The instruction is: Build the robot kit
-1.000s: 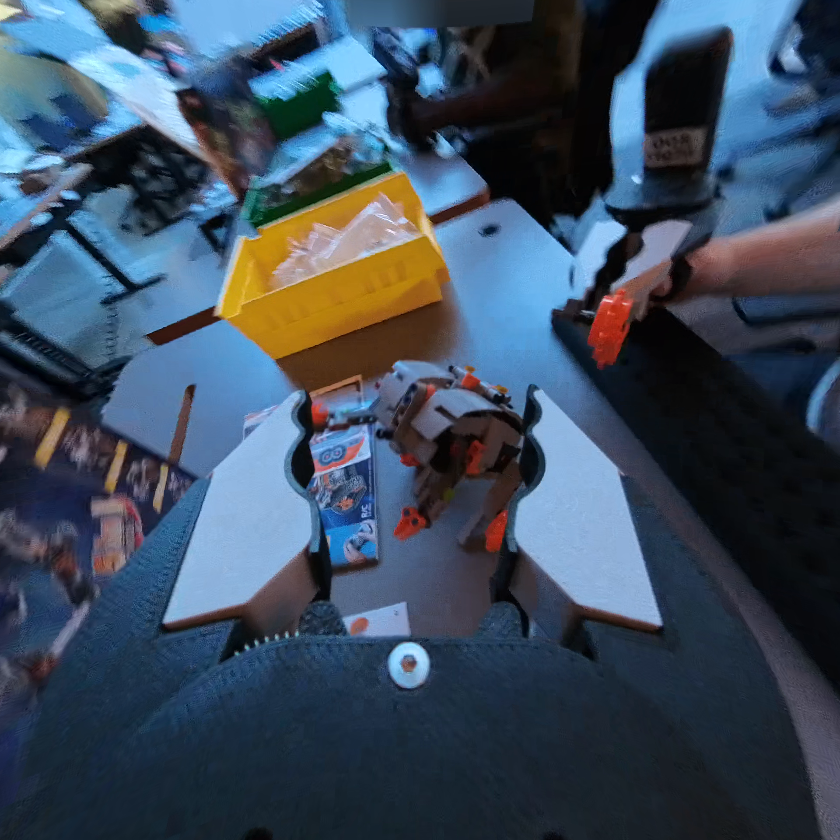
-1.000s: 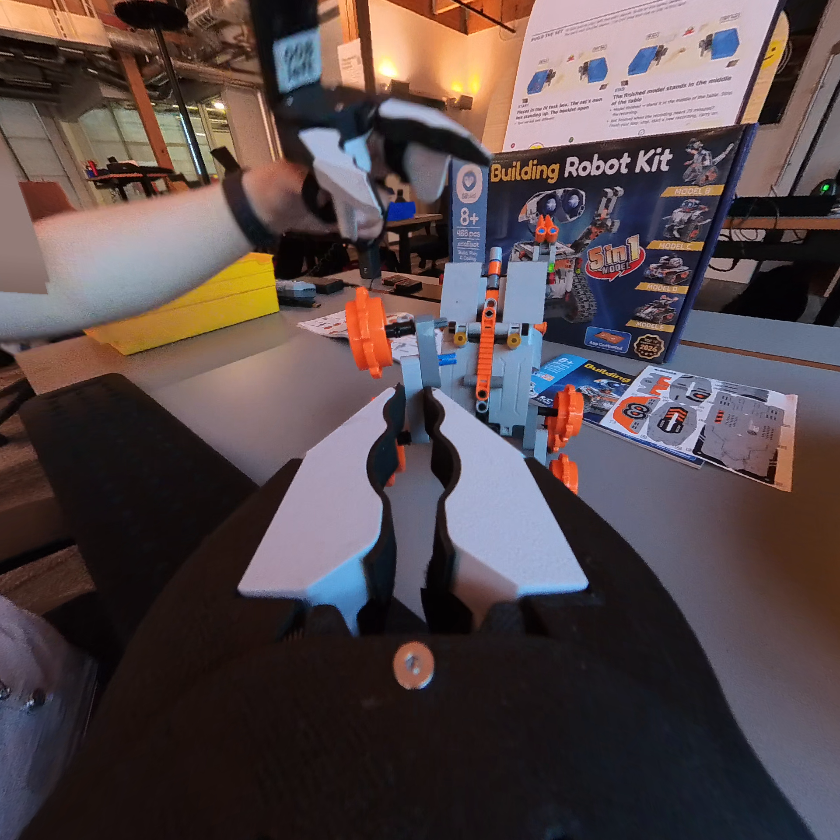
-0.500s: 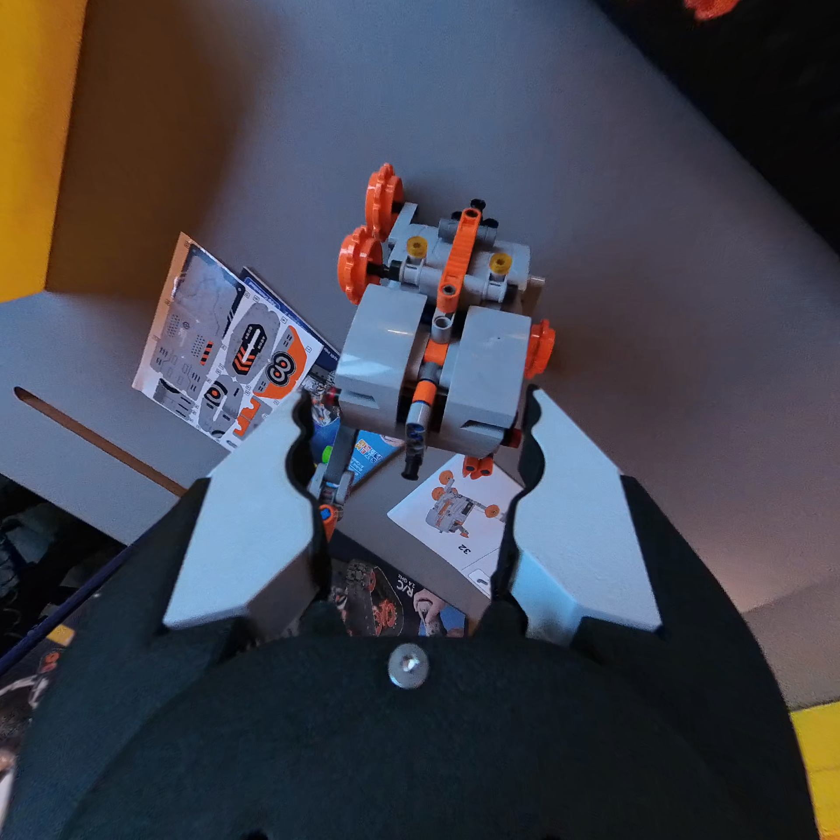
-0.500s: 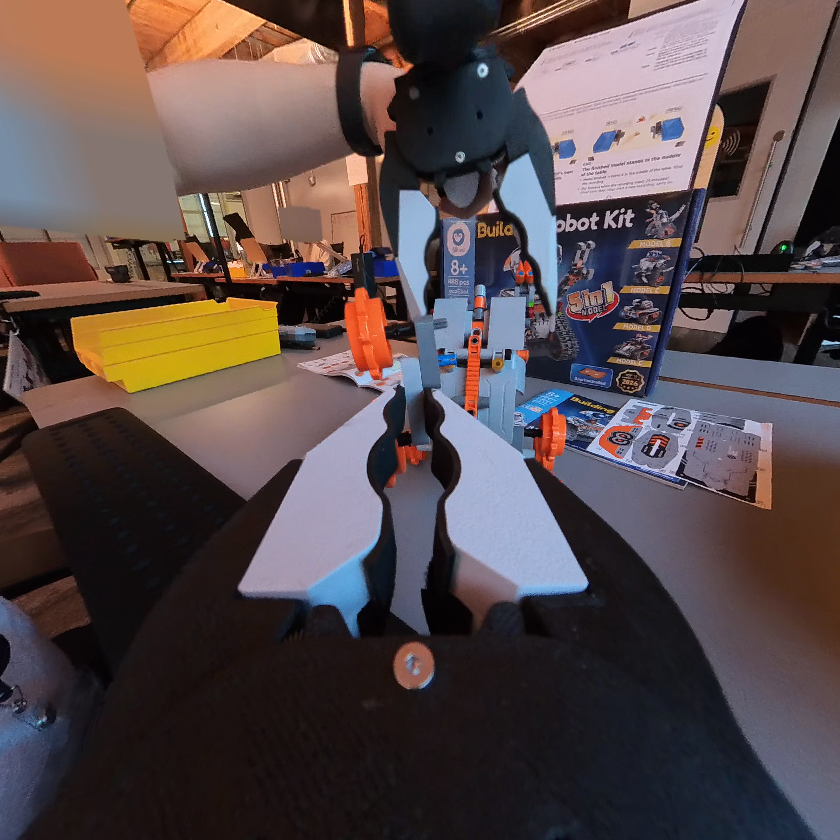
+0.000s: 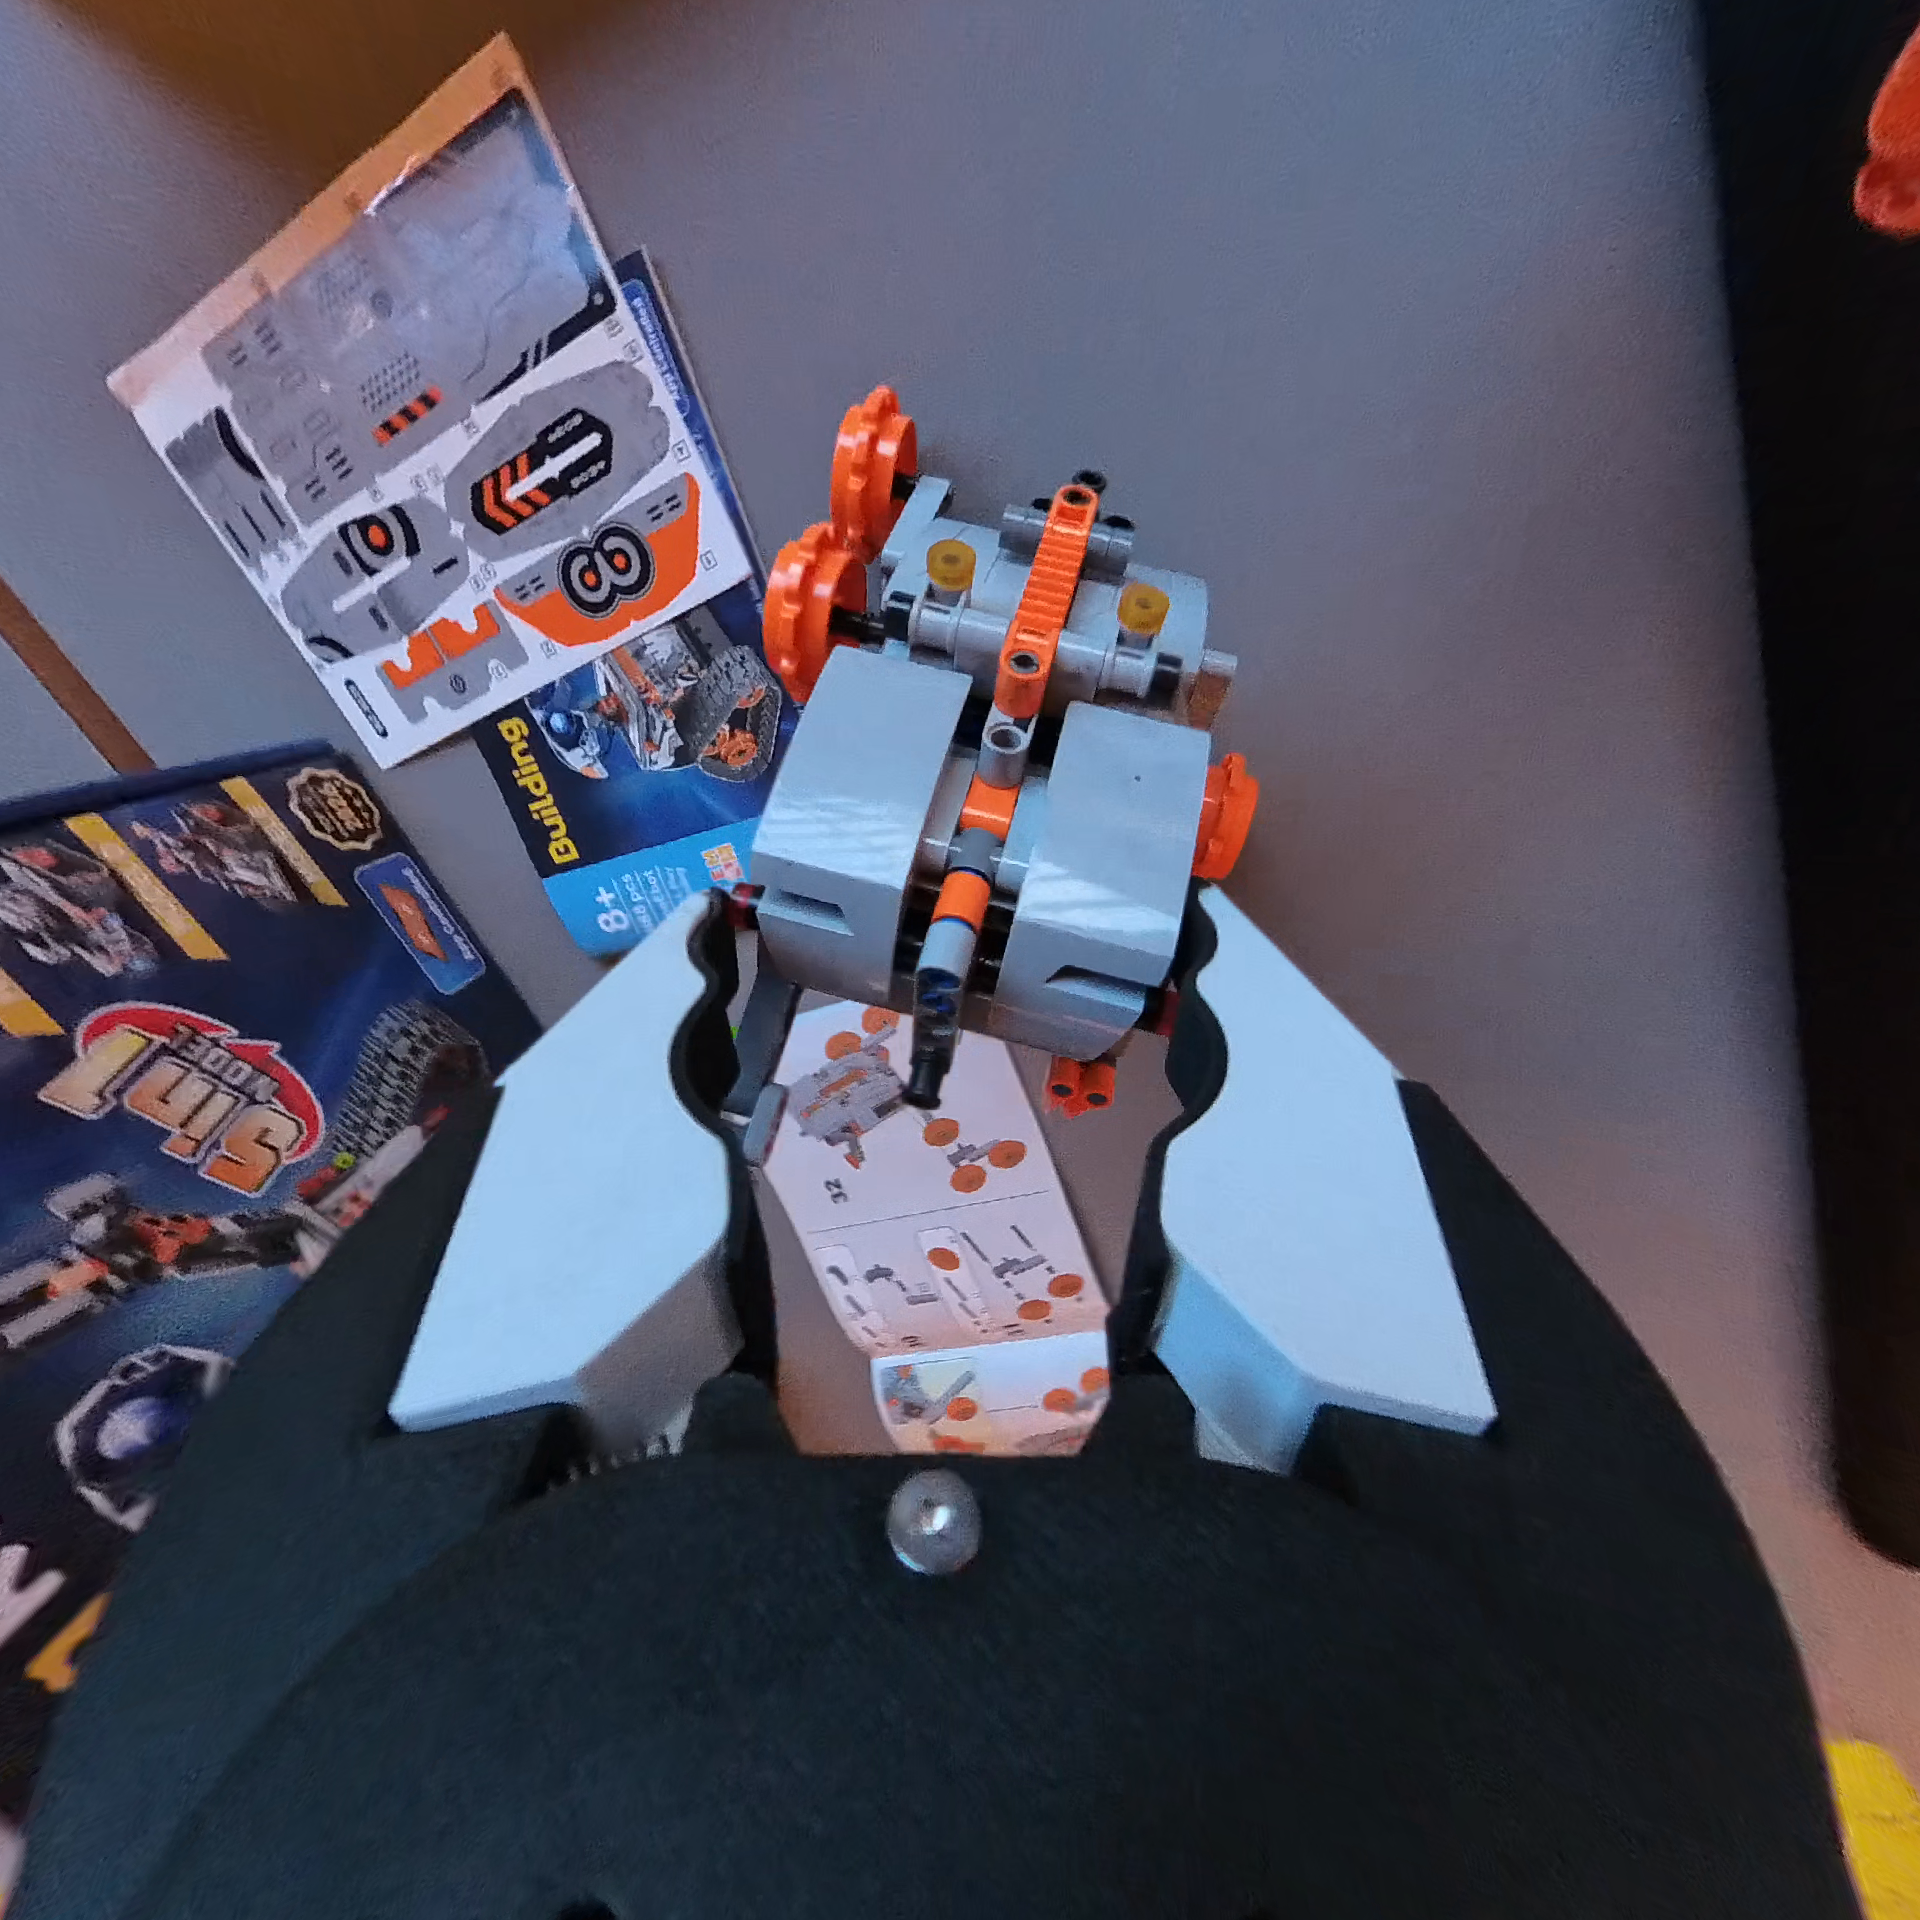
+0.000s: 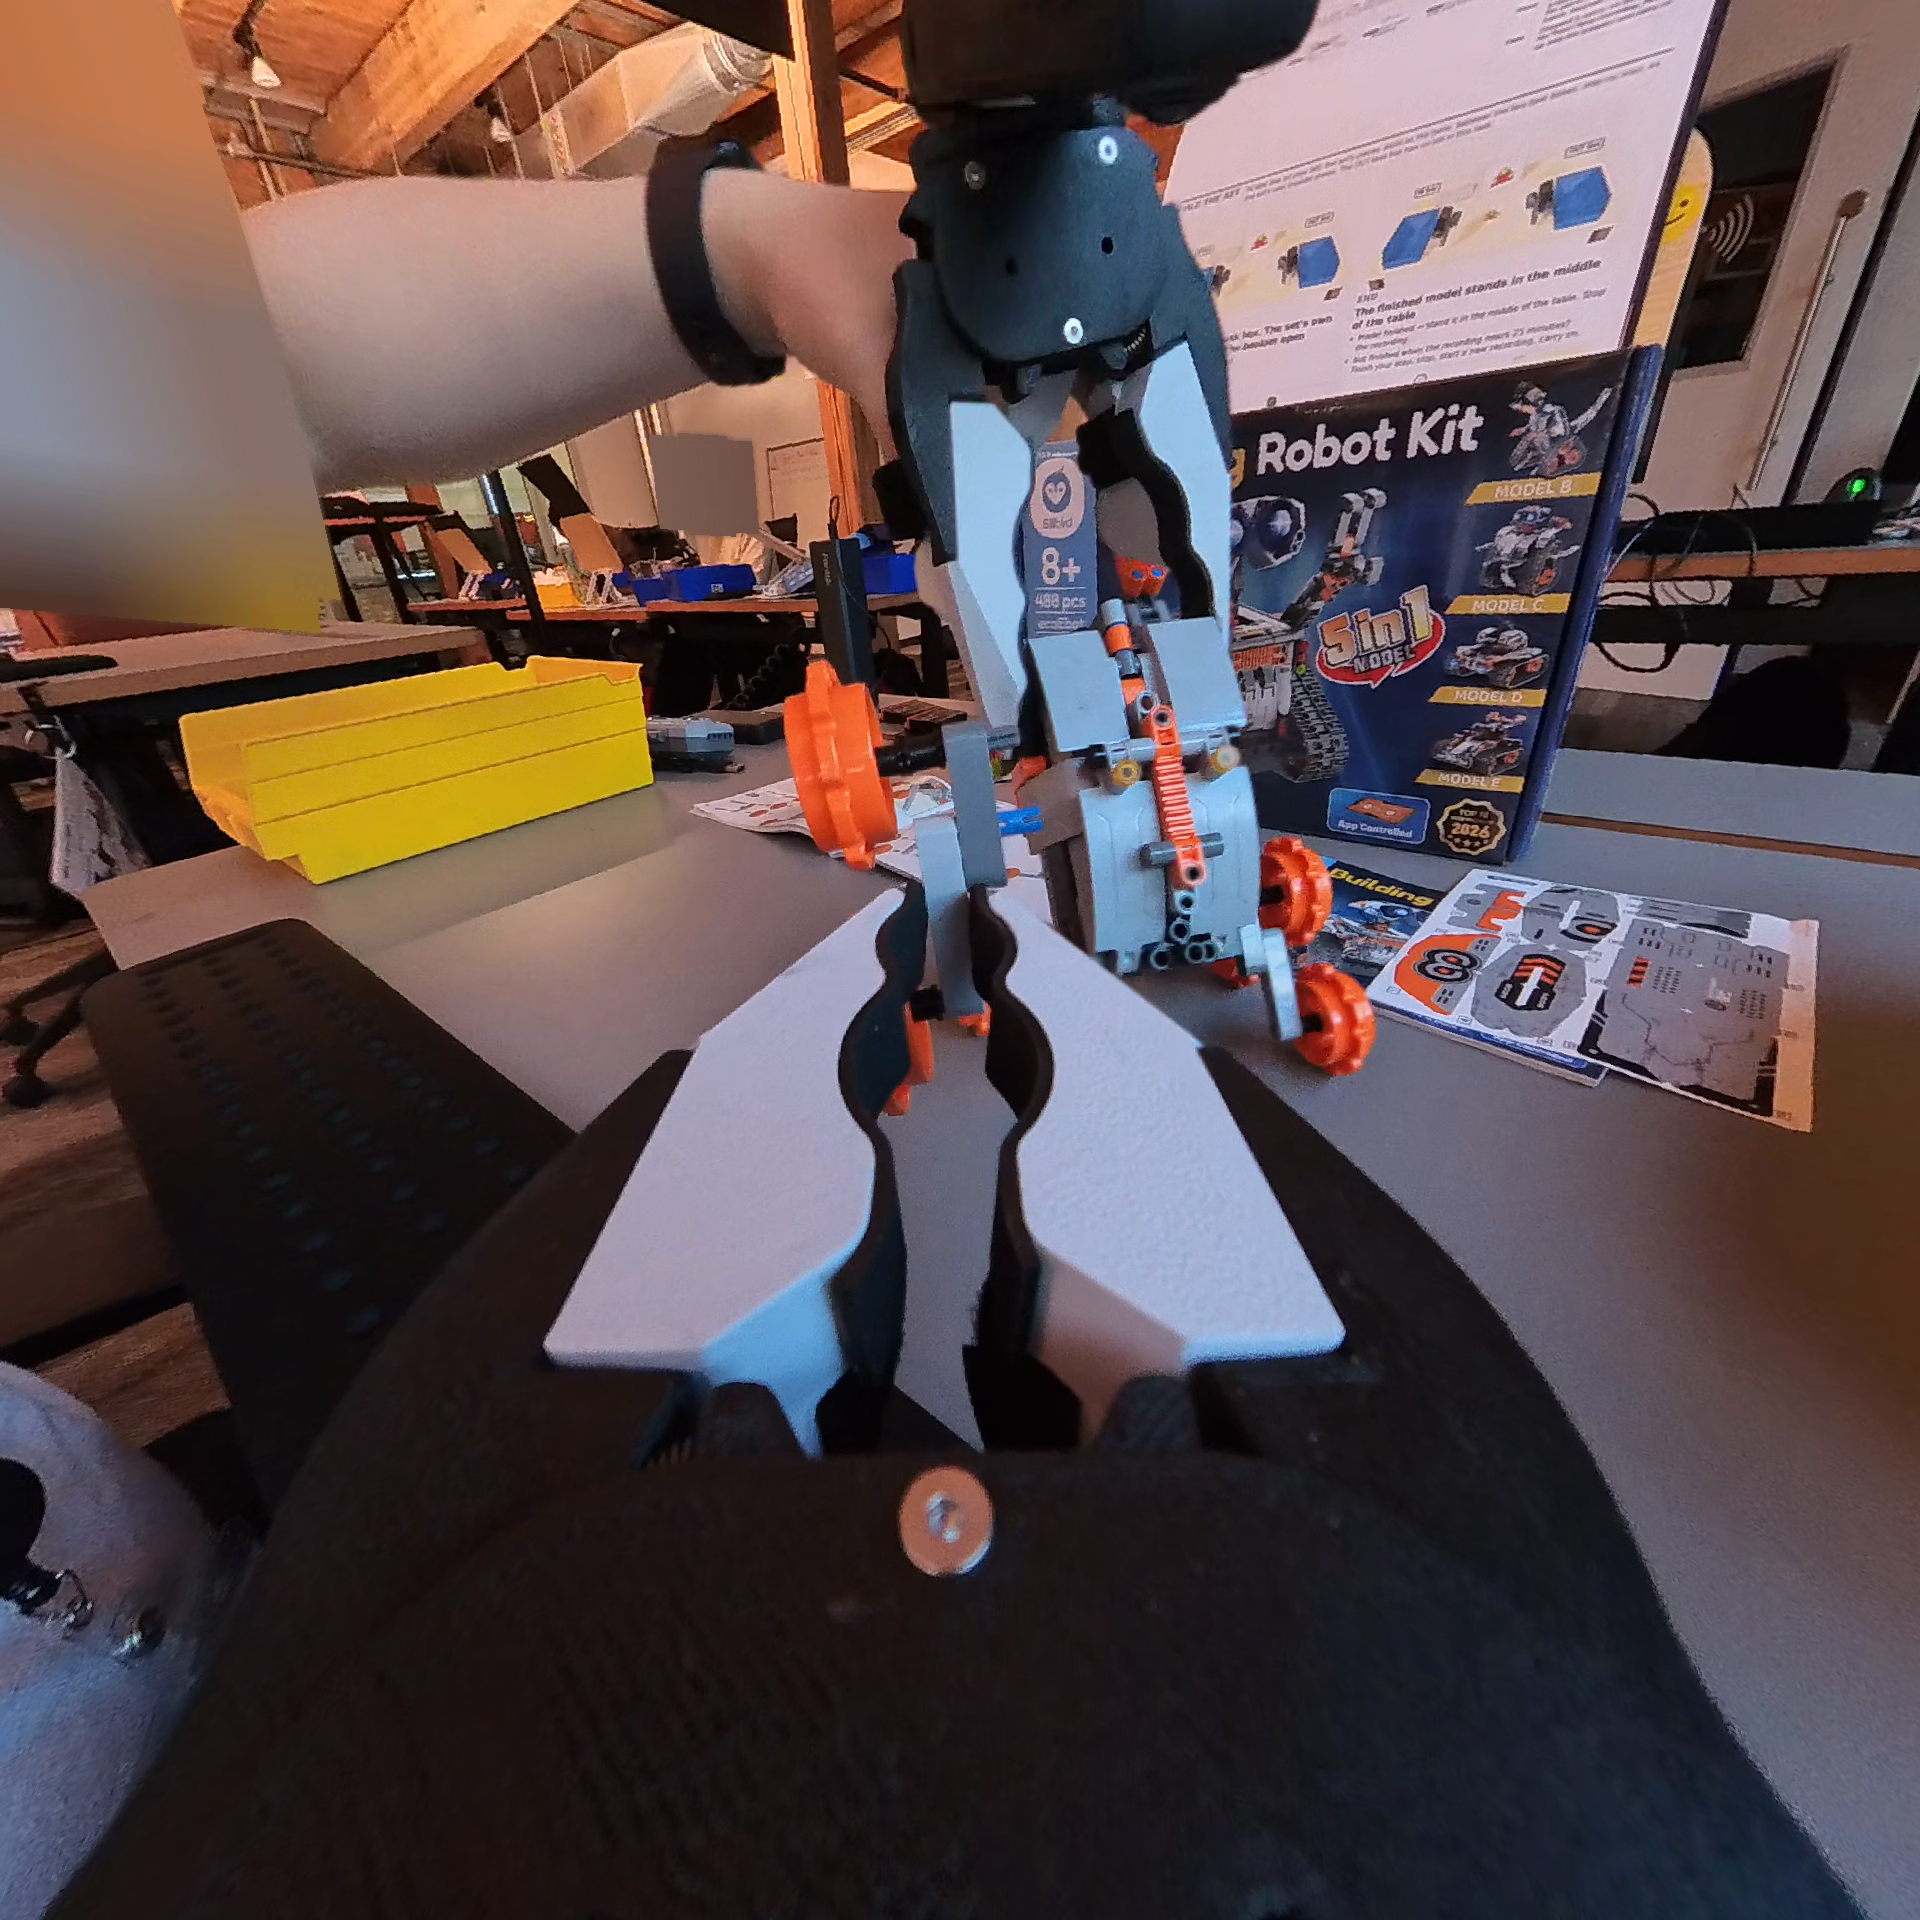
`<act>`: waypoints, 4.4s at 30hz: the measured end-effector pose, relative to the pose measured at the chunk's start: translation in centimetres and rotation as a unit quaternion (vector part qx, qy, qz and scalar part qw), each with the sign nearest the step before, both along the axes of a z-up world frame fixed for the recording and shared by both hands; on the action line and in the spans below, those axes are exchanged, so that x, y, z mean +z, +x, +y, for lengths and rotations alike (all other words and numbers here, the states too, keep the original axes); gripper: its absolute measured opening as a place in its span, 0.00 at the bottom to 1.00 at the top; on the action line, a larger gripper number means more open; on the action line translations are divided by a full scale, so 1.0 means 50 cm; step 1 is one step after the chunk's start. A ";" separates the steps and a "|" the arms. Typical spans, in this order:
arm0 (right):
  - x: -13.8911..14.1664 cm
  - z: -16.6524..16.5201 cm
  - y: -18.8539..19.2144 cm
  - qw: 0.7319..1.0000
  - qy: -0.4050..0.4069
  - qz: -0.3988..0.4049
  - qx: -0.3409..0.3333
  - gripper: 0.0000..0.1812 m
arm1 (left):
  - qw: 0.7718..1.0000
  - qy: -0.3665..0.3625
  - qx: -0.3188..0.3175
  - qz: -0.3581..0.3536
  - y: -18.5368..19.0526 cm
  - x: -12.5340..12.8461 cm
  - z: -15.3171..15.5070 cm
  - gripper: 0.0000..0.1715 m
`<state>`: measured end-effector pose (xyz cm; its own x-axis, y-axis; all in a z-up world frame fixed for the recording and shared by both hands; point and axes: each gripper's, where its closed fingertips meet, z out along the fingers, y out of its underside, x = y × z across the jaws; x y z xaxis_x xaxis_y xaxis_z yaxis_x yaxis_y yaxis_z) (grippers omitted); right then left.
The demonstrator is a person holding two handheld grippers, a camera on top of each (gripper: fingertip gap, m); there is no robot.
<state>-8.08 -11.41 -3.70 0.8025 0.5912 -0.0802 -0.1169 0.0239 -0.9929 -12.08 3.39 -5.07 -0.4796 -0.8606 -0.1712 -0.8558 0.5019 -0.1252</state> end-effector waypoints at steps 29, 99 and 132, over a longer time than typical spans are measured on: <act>0.019 0.120 -0.018 0.992 -0.035 0.022 0.117 0.03 | 0.633 -0.303 0.190 -0.687 -0.145 0.356 0.003 0.62; -0.166 0.175 -0.036 0.966 -0.196 -0.143 0.091 0.03 | 0.790 -0.260 0.255 -0.493 0.001 -0.103 -0.117 0.12; -0.179 0.200 -0.023 0.959 -0.257 -0.093 0.079 0.04 | 0.782 -0.239 0.289 -0.498 0.014 -0.106 -0.105 0.11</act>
